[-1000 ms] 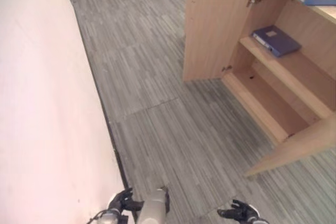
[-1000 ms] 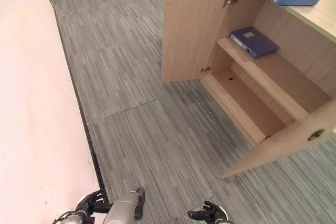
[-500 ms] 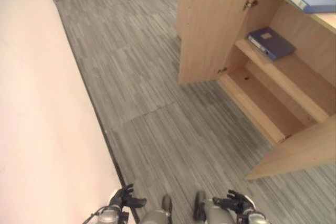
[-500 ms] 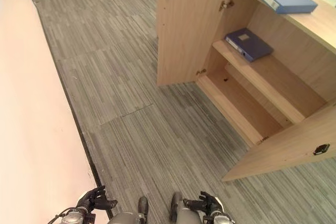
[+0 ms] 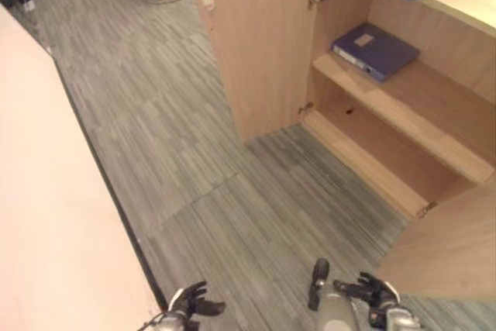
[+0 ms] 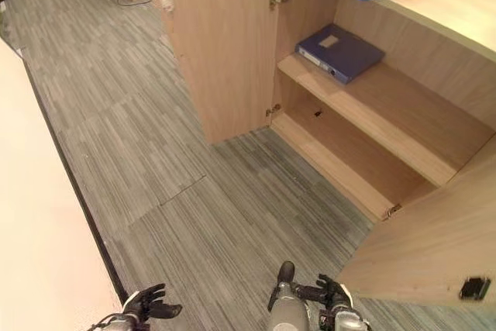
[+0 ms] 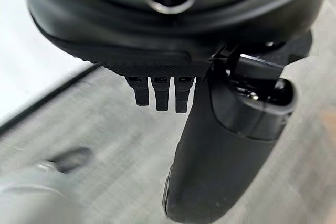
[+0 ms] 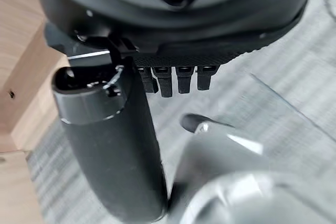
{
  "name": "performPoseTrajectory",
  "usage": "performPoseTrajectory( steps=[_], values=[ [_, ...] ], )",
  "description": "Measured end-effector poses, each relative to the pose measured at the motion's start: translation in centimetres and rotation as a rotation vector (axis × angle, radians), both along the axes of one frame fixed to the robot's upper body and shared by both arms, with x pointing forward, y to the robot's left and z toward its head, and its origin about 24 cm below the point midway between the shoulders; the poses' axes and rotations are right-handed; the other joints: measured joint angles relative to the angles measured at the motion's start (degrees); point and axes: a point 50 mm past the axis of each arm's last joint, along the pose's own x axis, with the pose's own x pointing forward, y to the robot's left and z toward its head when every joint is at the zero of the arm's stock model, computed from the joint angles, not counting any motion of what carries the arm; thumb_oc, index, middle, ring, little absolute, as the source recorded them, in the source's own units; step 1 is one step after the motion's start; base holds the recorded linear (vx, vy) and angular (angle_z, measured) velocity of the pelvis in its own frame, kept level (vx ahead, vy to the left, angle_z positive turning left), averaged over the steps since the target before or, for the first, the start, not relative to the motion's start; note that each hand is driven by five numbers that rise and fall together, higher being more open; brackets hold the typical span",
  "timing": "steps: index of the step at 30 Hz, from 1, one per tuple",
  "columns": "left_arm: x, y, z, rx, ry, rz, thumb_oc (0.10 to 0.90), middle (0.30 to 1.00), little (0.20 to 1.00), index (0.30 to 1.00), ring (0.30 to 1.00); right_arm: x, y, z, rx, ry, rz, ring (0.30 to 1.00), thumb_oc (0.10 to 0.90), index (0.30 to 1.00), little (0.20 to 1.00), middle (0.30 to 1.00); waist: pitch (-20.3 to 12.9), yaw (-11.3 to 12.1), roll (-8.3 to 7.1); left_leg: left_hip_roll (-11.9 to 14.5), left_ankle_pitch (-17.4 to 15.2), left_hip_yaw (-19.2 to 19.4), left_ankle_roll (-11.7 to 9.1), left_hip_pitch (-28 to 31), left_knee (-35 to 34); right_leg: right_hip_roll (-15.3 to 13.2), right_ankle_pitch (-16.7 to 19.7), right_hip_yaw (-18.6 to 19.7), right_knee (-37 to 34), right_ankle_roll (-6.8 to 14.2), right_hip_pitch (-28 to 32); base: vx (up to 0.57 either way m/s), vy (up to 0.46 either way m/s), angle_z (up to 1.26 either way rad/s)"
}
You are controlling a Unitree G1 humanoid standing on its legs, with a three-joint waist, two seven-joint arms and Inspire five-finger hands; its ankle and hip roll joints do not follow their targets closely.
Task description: Put the empty folder in the office cabinet
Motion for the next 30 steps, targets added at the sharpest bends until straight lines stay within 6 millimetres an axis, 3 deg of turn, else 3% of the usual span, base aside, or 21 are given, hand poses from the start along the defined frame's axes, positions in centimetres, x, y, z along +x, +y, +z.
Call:
performPoseTrajectory(
  steps=[1, 2, 3, 5, 7, 9, 10, 12, 13, 14, 16, 18, 19, 20, 21, 22, 23, 24, 25, 26, 30],
  values=[
    [0.8, 0.0, 0.4, 0.001, -0.026, -0.002, 0.800, 0.900, 0.900, 0.900, 0.900, 0.1, 0.0, 0.0, -0.007, 0.008, 0.009, 0.900, 0.800, 0.900, 0.900, 0.900, -0.35, 0.26, -0.74, 0.70, 1.99, -0.69, -2.81, -2.58, 7.61, 1.19, -3.80, -0.41, 2.21, -0.19, -0.02, 0.38, -0.356, -0.39],
    [0.4, 0.3, 0.2, 0.004, -0.014, 0.008, 0.800, 0.900, 0.900, 0.900, 0.900, 0.0, 0.1, -0.1, -0.005, 0.014, 0.010, 0.900, 0.800, 0.900, 0.900, 0.900, -0.65, 0.57, -1.35, 1.57, 2.68, -1.38, -3.69, -4.28, 12.50, 0.76, -4.23, 0.42, 2.49, -1.11, 0.00, 0.21, -0.266, -0.77],
    [0.6, 0.4, 0.3, 0.005, -0.012, 0.007, 0.800, 0.900, 0.900, 0.900, 0.900, -0.2, -0.1, -0.1, -0.006, 0.020, 0.004, 0.900, 0.800, 0.900, 0.900, 0.900, -0.73, 1.21, -1.30, 2.42, 8.38, -2.73, -3.66, -8.24, 22.01, 3.08, -5.93, 1.11, 2.04, -2.13, 1.80, 0.12, -0.150, -0.68],
    [0.9, 0.3, 0.4, 0.004, -0.018, 0.004, 0.800, 0.900, 0.900, 0.900, 0.900, -0.9, -0.3, -0.4, -0.014, 0.051, -0.010, 0.900, 0.800, 0.900, 0.900, 0.900, -0.49, 1.04, -2.66, 1.87, 15.02, -5.82, -2.36, -13.19, 32.92, 3.55, -6.60, 2.24, 0.68, -3.74, 4.02, 0.23, -0.106, -0.54],
    [2.2, 0.0, 0.9, 0.006, -0.047, -0.026, 0.800, 0.900, 0.900, 0.900, 0.900, -1.6, -0.2, -0.7, -0.011, 0.068, -0.024, 0.900, 0.800, 0.900, 0.900, 0.900, -0.20, 1.02, -3.90, 1.22, 13.41, -5.78, -1.09, -17.39, 36.55, 3.89, -8.08, 3.72, -2.68, -4.07, 7.37, 0.27, -0.010, -0.15],
    [3.0, -0.3, 1.3, 0.005, -0.081, -0.048, 0.800, 0.900, 0.900, 0.900, 0.900, -3.0, -0.1, -1.2, -0.004, 0.107, -0.039, 0.900, 0.800, 0.900, 0.900, 0.900, 0.01, 1.16, -4.54, 0.68, 11.59, -5.31, 0.09, -20.97, 34.19, 3.91, -7.04, 3.83, -5.53, -3.19, 10.51, 0.36, 0.126, -0.12],
    [3.4, -0.6, 1.5, 0.003, -0.096, -0.064, 0.800, 0.900, 0.900, 0.900, 0.900, -3.2, -0.1, -1.2, -0.001, 0.110, -0.041, 0.900, 0.800, 0.900, 0.900, 0.900, 0.06, 1.01, -4.34, 0.68, 10.43, -4.96, 0.50, -23.70, 31.86, 4.54, -8.08, 5.18, -7.50, -2.92, 12.58, 0.51, 0.232, -0.15],
    [3.4, -0.9, 1.4, 0.005, -0.091, -0.086, 0.800, 0.900, 0.900, 0.900, 0.900, -4.4, -0.2, -1.5, 0.003, 0.140, -0.058, 0.900, 0.800, 0.900, 0.900, 0.900, 0.40, 2.13, -3.34, 1.49, 10.10, -3.87, 1.24, -25.68, 23.04, 5.57, -6.71, 5.79, -10.11, -1.68, 16.02, 0.45, 0.245, -0.55],
    [2.9, -0.9, 1.2, 0.005, -0.078, -0.086, 0.800, 0.900, 0.900, 0.900, 0.900, -4.2, -0.4, -1.4, -0.001, 0.134, -0.044, 0.900, 0.800, 0.900, 0.900, 0.900, 0.38, 3.01, -3.06, 1.83, 10.69, -3.56, 1.12, -25.88, 13.75, 6.12, -6.96, 7.54, -10.63, -1.10, 16.57, 0.50, 0.247, -0.85],
    [2.5, -0.9, 0.9, 0.005, -0.056, -0.084, 0.800, 0.900, 0.900, 0.900, 0.900, -3.9, -0.3, -1.3, -0.005, 0.125, -0.032, 0.900, 0.800, 0.900, 0.900, 0.900, 0.02, 2.73, -1.59, 2.18, 11.25, -4.10, 0.42, -26.71, 6.72, 7.04, -7.17, 7.95, -12.67, -0.31, 17.98, 0.51, 0.214, -0.80],
    [1.7, -0.8, 0.5, 0.010, -0.028, -0.082, 0.800, 0.900, 0.900, 0.900, 0.900, -4.2, -0.9, -1.2, -0.027, 0.138, -0.036, 0.900, 0.800, 0.900, 0.900, 0.900, 0.19, 3.13, 0.58, 2.56, 15.05, -6.80, 0.10, -28.21, -3.20, 8.29, -7.35, 9.67, -15.49, 1.31, 21.30, 0.47, 0.132, -0.46],
    [0.7, -0.5, 0.1, 0.014, 0.005, -0.067, 0.800, 0.900, 0.900, 0.900, 0.900, -4.9, -1.1, -1.3, -0.030, 0.157, -0.035, 0.900, 0.800, 0.900, 0.900, 0.900, -0.14, 4.78, 1.38, 1.12, 15.27, -10.37, 1.03, -27.01, -7.93, 7.87, -8.47, 13.00, -15.96, 3.27, 22.89, 0.46, 0.125, -0.78],
    [0.4, -0.5, 0.0, 0.002, 0.007, -0.047, 0.800, 0.900, 0.900, 0.900, 0.900, -5.0, -1.2, -1.3, -0.034, 0.164, -0.030, 0.900, 0.800, 0.900, 0.900, 0.900, -0.43, 5.90, 2.05, -0.22, 17.42, -12.38, 0.45, -25.32, -9.13, 6.85, -9.36, 15.96, -16.28, 4.96, 24.02, 0.67, 0.256, -0.80],
    [0.4, -0.5, 0.0, 0.002, 0.007, -0.047, 0.800, 0.900, 0.900, 0.900, 0.900, -5.0, -1.2, -1.3, -0.034, 0.164, -0.030, 0.900, 0.800, 0.900, 0.900, 0.900, -0.43, 5.90, 2.05, -0.22, 17.42, -12.38, 0.45, -25.32, -9.13, 6.85, -9.36, 15.96, -16.28, 4.96, 24.02, 0.49, 0.211, -1.12],
    [0.5, 0.2, 0.2, 0.011, -0.005, -0.011, 0.800, 0.900, 0.900, 0.900, 0.900, -4.6, -0.1, -1.6, -0.007, 0.162, -0.016, 0.900, 0.800, 0.900, 0.900, 0.900, -0.31, 8.31, -2.11, -5.47, 16.76, -13.24, 1.75, -23.97, -6.63, 3.76, -10.39, 24.97, -16.63, 4.68, 23.55, 0.31, 0.201, -1.00],
    [0.5, 0.5, 0.3, 0.018, -0.007, -0.005, 0.800, 0.900, 0.900, 0.900, 0.900, -4.4, 0.2, -1.7, 0.004, 0.161, -0.013, 0.900, 0.800, 0.900, 0.900, 0.900, -0.28, 9.16, -2.67, -6.18, 17.19, -13.00, 2.38, -23.29, -6.51, 3.36, -10.45, 26.91, -15.85, 4.68, 22.76, 0.32, 0.211, -1.28],
    [0.4, 1.7, 0.4, 0.046, 0.005, 0.017, 0.800, 0.900, 0.900, 0.900, 0.900, -3.9, 1.4, -1.9, 0.035, 0.142, -0.004, 0.900, 0.800, 0.900, 0.900, 0.900, -0.29, 9.06, -4.41, -8.10, 16.00, -12.60, 5.10, -22.76, -3.79, 3.85, -9.23, 28.23, -16.54, 5.38, 24.06, 0.44, 0.347, -0.55],
    [0.4, 2.1, 0.4, 0.054, 0.011, 0.027, 0.800, 0.900, 0.900, 0.900, 0.900, -3.7, 1.9, -2.1, 0.050, 0.139, -0.008, 0.900, 0.800, 0.900, 0.900, 0.900, -0.32, 9.08, -5.19, -9.11, 14.47, -12.43, 5.69, -22.62, -2.29, 3.47, -7.62, 28.00, -16.71, 4.91, 24.78, 0.51, 0.491, -0.52],
    [0.1, 2.2, 0.3, 0.058, 0.019, 0.035, 0.800, 0.900, 0.900, 0.900, 0.900, -4.0, 2.3, -2.3, 0.062, 0.152, -0.014, 0.900, 0.800, 0.900, 0.900, 0.900, -0.40, 9.87, -5.55, -9.63, 12.50, -10.62, 6.56, -22.48, -0.15, 2.35, -6.29, 28.86, -16.54, 4.74, 24.67, 0.46, 0.492, -0.33],
    [0.3, 2.1, 0.3, 0.065, 0.019, 0.026, 0.800, 0.900, 0.900, 0.900, 0.900, -3.8, 2.3, -2.2, 0.068, 0.138, -0.028, 0.900, 0.800, 0.900, 0.900, 0.900, -0.46, 9.61, -4.88, -9.76, 9.86, -10.11, 7.42, -24.14, 3.37, 1.88, -5.05, 29.83, -16.59, 4.63, 24.38, 0.42, 0.460, -0.52],
    [-0.6, 2.4, 0.0, 0.097, 0.063, -0.011, 0.800, 0.900, 0.900, 0.900, 0.900, -2.9, 3.5, -2.2, 0.101, 0.115, -0.012, 0.900, 0.800, 0.900, 0.900, 0.900, -0.78, 9.63, -5.08, -10.25, 9.54, -5.77, 10.15, -22.69, 2.15, 0.67, -1.23, 32.64, -14.39, 6.18, 21.53, 0.24, 0.299, -0.44]
  ],
)
